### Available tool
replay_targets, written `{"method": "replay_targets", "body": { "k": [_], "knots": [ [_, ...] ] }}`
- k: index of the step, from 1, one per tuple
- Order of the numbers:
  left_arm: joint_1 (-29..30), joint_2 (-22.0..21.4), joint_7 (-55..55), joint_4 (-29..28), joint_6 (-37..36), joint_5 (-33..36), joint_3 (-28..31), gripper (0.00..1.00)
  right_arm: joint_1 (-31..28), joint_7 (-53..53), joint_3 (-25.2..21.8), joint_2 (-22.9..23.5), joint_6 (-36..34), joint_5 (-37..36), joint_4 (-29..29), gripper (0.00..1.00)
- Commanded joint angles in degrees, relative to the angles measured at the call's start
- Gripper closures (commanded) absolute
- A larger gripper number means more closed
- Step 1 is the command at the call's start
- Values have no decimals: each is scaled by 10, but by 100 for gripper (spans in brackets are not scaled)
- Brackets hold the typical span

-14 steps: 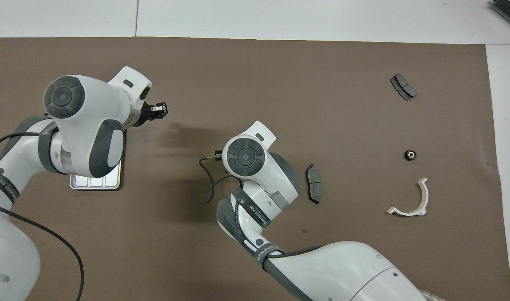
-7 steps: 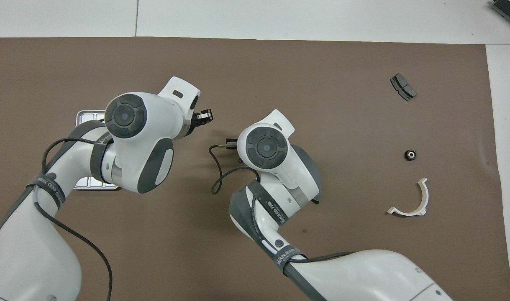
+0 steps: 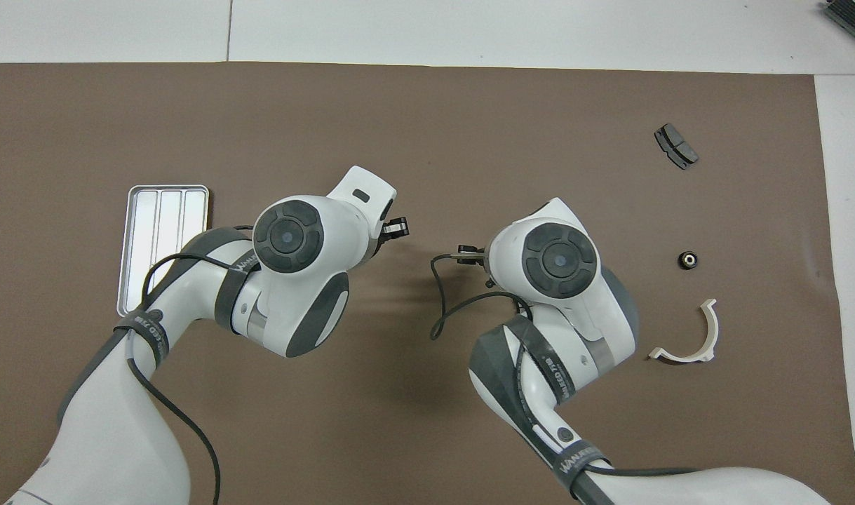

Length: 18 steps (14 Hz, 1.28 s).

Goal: Place bearing gear from tray to pile

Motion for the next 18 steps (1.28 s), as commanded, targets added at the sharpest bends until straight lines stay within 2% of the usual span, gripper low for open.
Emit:
{"method": "replay_targets", "body": {
  "k": [1, 3, 5, 6, 7, 8, 12, 15, 18],
  "knots": [
    [42, -16, 5, 26, -35, -3, 7, 0, -57, -79, 7, -29, 32, -1, -59, 97],
    [96, -32, 26, 74, -123, 0, 6, 0, -83, -115, 7, -36, 48, -1, -87, 95],
    [150, -41, 87, 128, -225, -1, 5, 0, -108, -152, 7, -40, 49, 0, -99, 79],
    [175, -44, 121, 147, -267, -3, 5, 0, -114, -162, 7, -40, 49, 0, -99, 55],
    [201, -47, 157, 164, -306, -6, 5, 0, -115, -163, 7, -39, 48, 0, -97, 18],
    [226, -49, 195, 176, -343, -5, 4, 0, -114, -162, 7, -37, 48, 0, -93, 0],
    [298, -91, 346, 186, -434, -1, 9, 0, -99, -147, 8, -29, 40, 5, -38, 0],
    [314, -124, 368, 188, -489, 14, 11, 0, -56, -129, 9, -6, 18, 53, 21, 0],
    [314, -125, 368, 256, -572, 31, 10, 0, 16, -51, 10, 33, 5, 55, 83, 0]
  ]
}}
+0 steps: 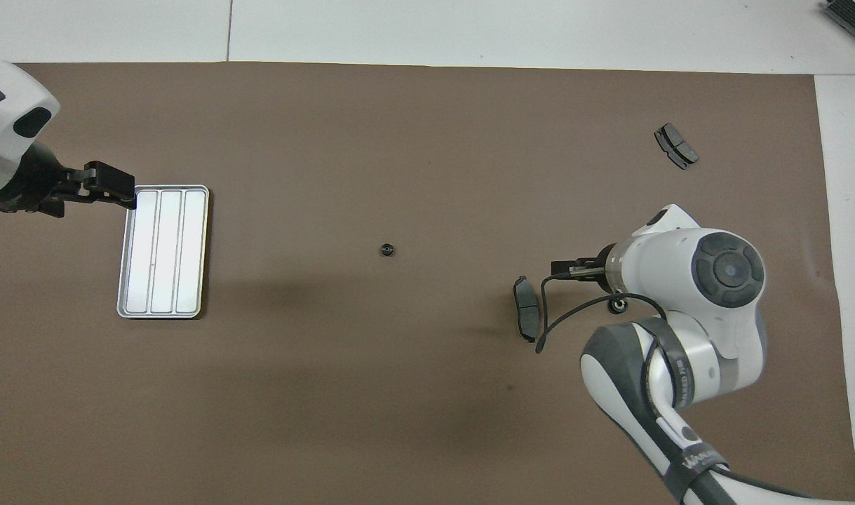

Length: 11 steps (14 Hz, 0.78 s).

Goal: Place bearing gear from tray to pile

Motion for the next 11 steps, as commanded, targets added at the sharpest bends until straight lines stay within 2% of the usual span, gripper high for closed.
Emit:
{"method": "replay_targets", "body": {
  "k": [1, 5, 7, 10, 11],
  "knots": [
    [1, 3, 7, 62, -78, 24, -2, 0, 56, 79, 3, 62, -17, 5, 79, 0],
    [-1, -7, 7, 59, -81, 44, -6, 0, 114, 151, 2, 139, -19, 1, 184, 0],
    [-1, -11, 9, 49, -73, 44, -5, 0, 151, 196, 0, 196, -20, -5, 244, 0],
    [0, -13, 8, 40, -42, 41, -4, 0, 167, 231, 2, 267, -46, -29, 340, 0],
    [2, -16, 10, 32, -28, 38, -3, 0, 177, 233, 2, 281, -47, -30, 352, 0]
  ]
}}
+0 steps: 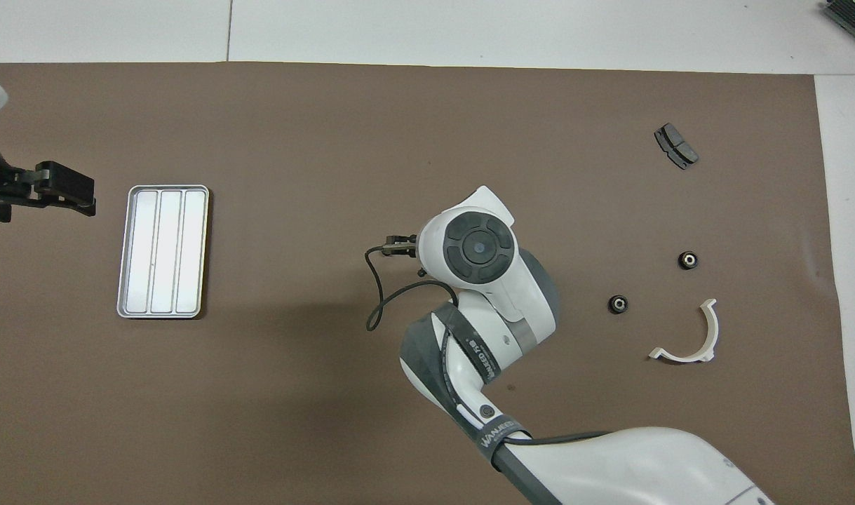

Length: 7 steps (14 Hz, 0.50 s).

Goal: Place bearing gear from tray to pile

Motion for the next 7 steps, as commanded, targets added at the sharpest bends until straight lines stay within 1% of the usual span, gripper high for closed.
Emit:
{"method": "replay_targets", "body": {
  "k": [1, 3, 4, 5, 7],
  "knots": [
    [13, -15, 19, -37, 47, -1, 1, 0, 21, 20, -1, 63, -26, -13, 71, 0],
    [21, -31, 39, -73, 84, -25, 1, 0, 27, 25, 0, 95, -25, -26, 107, 0],
    [21, -31, 38, -74, 85, -26, 1, 0, 28, 26, 0, 96, -25, -27, 109, 1],
    [20, -31, 35, -74, 84, -26, 0, 0, 29, 26, 0, 96, -19, -30, 109, 6],
    [21, -32, 31, -74, 85, -26, 0, 0, 35, 26, 0, 94, -10, -39, 100, 21]
  ]
}}
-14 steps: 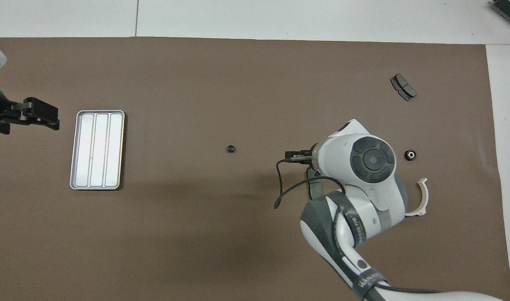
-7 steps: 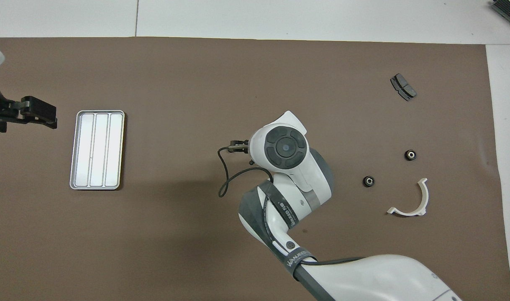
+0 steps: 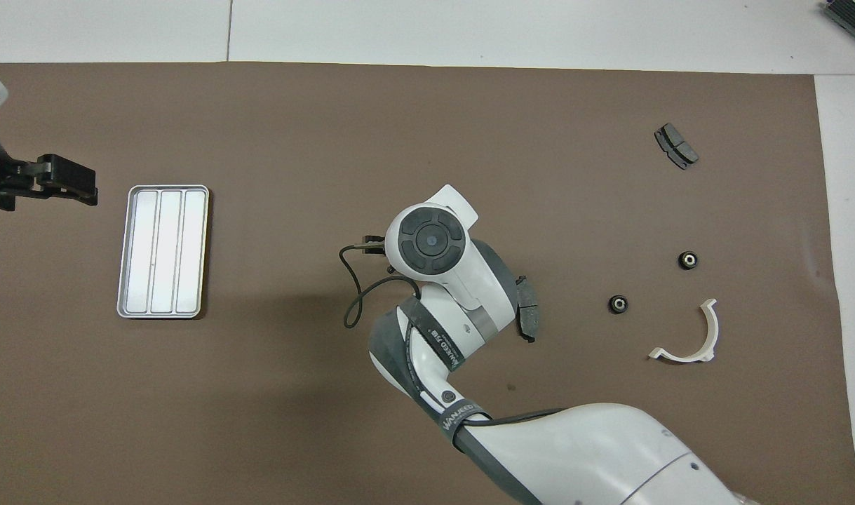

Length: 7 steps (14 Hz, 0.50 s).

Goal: Place bearing gear from tray to pile

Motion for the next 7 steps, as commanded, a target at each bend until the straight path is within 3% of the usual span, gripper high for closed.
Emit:
{"method": "replay_targets", "body": {
  "k": [1, 5, 7],
  "knots": [
    [10, -26, 8, -28, 16, -9, -2, 0, 6, 17, 0, 8, 6, -19, 12, 29],
    [11, -26, 6, -27, 9, -8, -1, 0, 7, 16, 0, 15, 36, -31, 10, 39],
    [11, -26, 6, -28, 8, -8, -1, 0, 13, 16, 0, 14, 36, -31, 4, 40]
  ]
}}
